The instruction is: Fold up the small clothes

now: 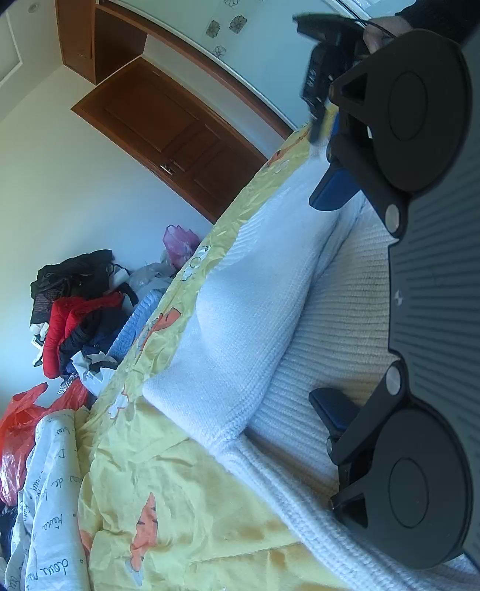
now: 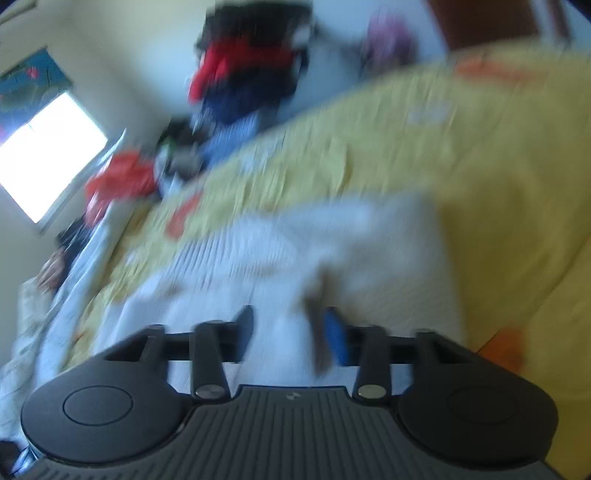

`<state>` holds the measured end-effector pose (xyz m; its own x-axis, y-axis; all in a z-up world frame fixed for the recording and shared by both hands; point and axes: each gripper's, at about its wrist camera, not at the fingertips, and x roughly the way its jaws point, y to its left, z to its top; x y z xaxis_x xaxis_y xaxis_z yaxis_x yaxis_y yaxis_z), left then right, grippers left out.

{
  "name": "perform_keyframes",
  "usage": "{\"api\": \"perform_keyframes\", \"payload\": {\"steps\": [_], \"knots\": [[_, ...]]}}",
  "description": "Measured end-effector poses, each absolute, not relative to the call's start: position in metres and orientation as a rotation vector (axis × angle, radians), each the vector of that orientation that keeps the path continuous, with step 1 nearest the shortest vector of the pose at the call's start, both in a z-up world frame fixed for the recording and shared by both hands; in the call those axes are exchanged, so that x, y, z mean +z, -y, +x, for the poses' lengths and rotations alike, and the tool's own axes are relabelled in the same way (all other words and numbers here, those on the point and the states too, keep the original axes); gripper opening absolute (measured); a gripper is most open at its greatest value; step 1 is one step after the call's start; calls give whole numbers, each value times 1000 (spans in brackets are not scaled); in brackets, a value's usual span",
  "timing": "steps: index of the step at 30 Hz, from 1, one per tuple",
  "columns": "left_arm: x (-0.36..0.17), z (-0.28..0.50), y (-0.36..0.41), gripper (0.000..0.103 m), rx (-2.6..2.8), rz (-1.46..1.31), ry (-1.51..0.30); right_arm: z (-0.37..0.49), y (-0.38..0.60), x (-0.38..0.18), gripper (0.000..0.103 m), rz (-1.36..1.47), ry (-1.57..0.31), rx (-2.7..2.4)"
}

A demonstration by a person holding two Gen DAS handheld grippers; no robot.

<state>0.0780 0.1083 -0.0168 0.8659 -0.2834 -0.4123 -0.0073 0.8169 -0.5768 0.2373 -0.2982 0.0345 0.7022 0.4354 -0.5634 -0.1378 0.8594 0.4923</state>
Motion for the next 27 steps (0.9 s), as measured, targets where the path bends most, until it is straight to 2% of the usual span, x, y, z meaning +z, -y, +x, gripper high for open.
{"api": "perform_keyframes", "payload": {"steps": [3, 6, 10, 15, 21, 25, 27], "knots": [[-17, 78, -109, 103, -155, -601, -510, 220, 287, 54, 55, 367, -556, 309], [-17, 78, -109, 103, -154, -599, -511, 217, 257, 54, 72, 316, -596, 452], [-17, 78, -109, 103, -154, -600, -510, 228, 215, 20, 71, 143, -751, 479], [-17, 78, -108, 103, -153, -598, -511, 213, 200, 4, 72, -35, -654, 476], [-16, 78, -107, 103, -148, -591, -512, 165, 219, 23, 75, 27, -595, 478], [-13, 79, -99, 103, -127, -536, -531, 142, 229, 8, 74, 13, -671, 433], [-9, 82, -90, 103, -114, -461, -562, 129, 226, 2, 81, -26, -666, 414]]}}
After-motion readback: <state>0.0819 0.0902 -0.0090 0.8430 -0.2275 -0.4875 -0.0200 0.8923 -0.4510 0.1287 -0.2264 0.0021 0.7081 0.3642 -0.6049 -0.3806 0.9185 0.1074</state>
